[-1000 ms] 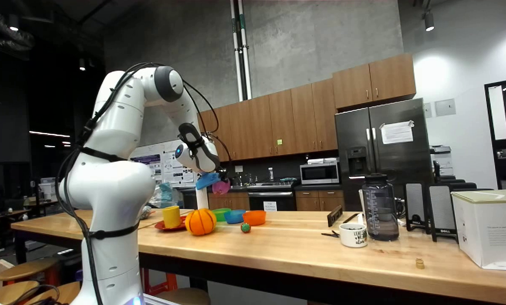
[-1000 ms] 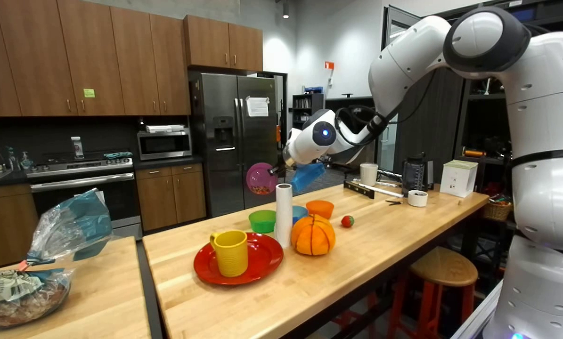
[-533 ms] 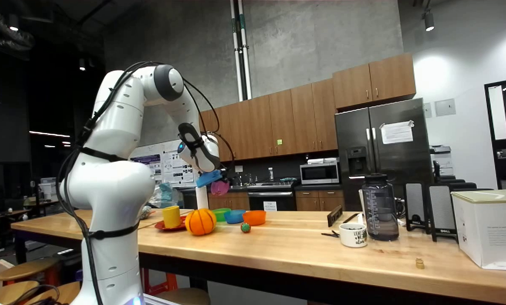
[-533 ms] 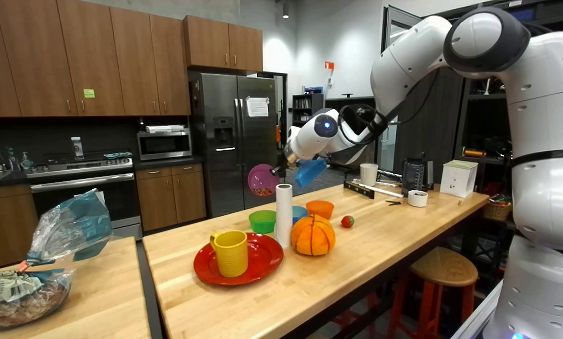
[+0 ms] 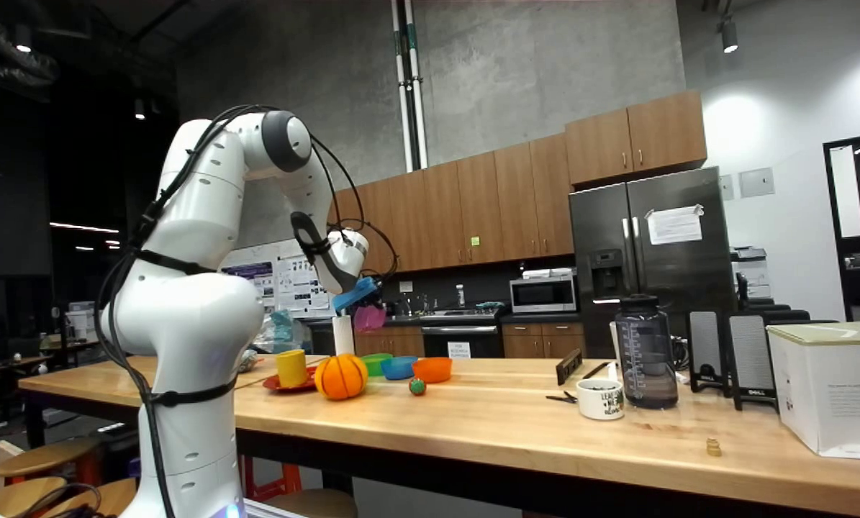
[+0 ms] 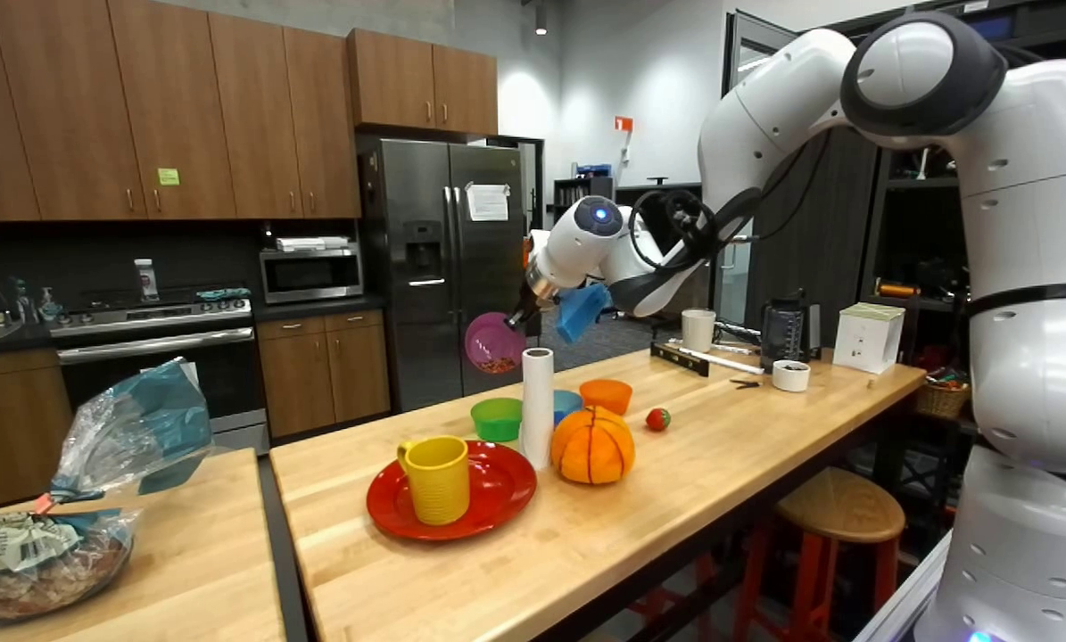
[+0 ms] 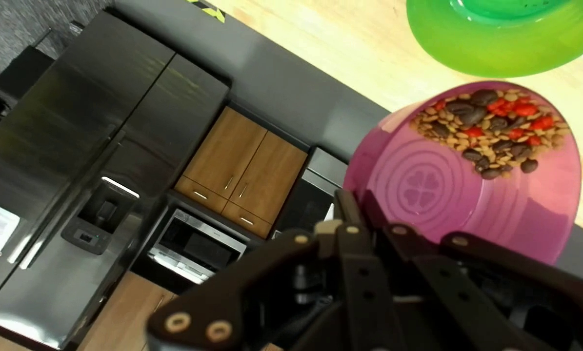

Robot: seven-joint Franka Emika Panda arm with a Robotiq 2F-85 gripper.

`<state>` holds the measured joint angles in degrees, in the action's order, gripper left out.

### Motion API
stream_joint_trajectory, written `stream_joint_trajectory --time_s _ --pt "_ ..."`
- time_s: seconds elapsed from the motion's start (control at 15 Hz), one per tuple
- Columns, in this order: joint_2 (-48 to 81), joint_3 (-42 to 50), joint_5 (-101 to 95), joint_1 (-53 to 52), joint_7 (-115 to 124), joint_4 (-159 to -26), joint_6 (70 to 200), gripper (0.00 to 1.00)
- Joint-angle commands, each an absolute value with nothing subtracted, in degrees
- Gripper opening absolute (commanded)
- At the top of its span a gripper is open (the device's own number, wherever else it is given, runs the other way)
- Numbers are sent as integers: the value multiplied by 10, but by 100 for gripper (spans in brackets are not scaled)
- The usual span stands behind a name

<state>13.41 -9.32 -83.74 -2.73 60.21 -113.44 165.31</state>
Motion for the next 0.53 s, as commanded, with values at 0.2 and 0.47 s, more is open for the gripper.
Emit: stream_joint_trajectory --time_s 0.2,0.47 --pt "136 -117 -772 -49 462 -1117 1553 1" --pt "143 -121 -771 -59 436 -1100 1497 1"
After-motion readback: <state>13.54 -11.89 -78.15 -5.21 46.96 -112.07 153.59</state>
